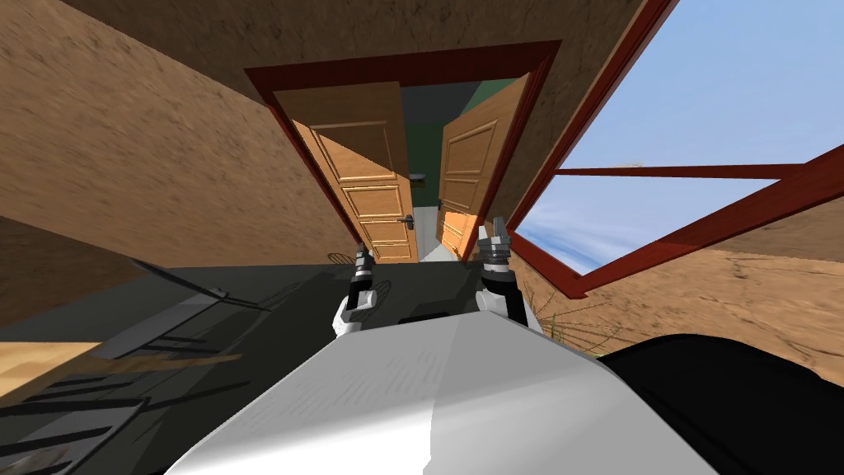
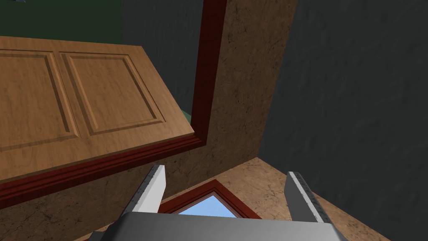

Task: Push the door open

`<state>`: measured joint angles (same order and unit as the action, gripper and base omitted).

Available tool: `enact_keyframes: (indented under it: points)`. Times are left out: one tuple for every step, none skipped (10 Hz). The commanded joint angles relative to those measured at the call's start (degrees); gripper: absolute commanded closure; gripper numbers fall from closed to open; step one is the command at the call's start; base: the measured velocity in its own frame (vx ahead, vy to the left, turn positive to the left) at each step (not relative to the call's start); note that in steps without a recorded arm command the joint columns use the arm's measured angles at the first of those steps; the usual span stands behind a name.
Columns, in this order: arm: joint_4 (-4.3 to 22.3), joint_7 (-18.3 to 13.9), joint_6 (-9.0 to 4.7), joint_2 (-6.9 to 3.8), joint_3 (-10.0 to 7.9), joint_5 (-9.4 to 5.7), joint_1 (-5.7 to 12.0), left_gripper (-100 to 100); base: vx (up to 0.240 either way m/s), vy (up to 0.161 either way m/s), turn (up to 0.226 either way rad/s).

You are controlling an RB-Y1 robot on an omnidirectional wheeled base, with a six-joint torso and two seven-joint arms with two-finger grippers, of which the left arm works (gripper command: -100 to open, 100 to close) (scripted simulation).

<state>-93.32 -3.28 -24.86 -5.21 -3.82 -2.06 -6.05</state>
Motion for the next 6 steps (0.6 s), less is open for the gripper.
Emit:
enact_keyframes:
  points:
    - [2.5,0.1,0.01,-0.2,-0.05,-0.19,1.56,-100,0.059,-0.016,-0.035]
    - [4.5,0.1,-0.16,-0.44,-0.07,-0.38,2.72,-100,0.088,-0.013,-0.06]
    - [6.3,0.1,-0.33,-0.66,-0.09,-0.57,3.9,-100,0.1,-0.012,-0.066]
    - [8.1,0.1,-0.5,-0.88,-0.11,-0.76,5.08,-100,0.101,-0.011,-0.058]
    - [8.6,0.1,-0.5,-0.88,-0.11,-0.76,5.08,-100,0.07,-0.005,-0.004]
    - [10.7,0.1,-0.67,-1.11,-0.13,-0.95,6.26,-100,0.061,0.0,-0.02]
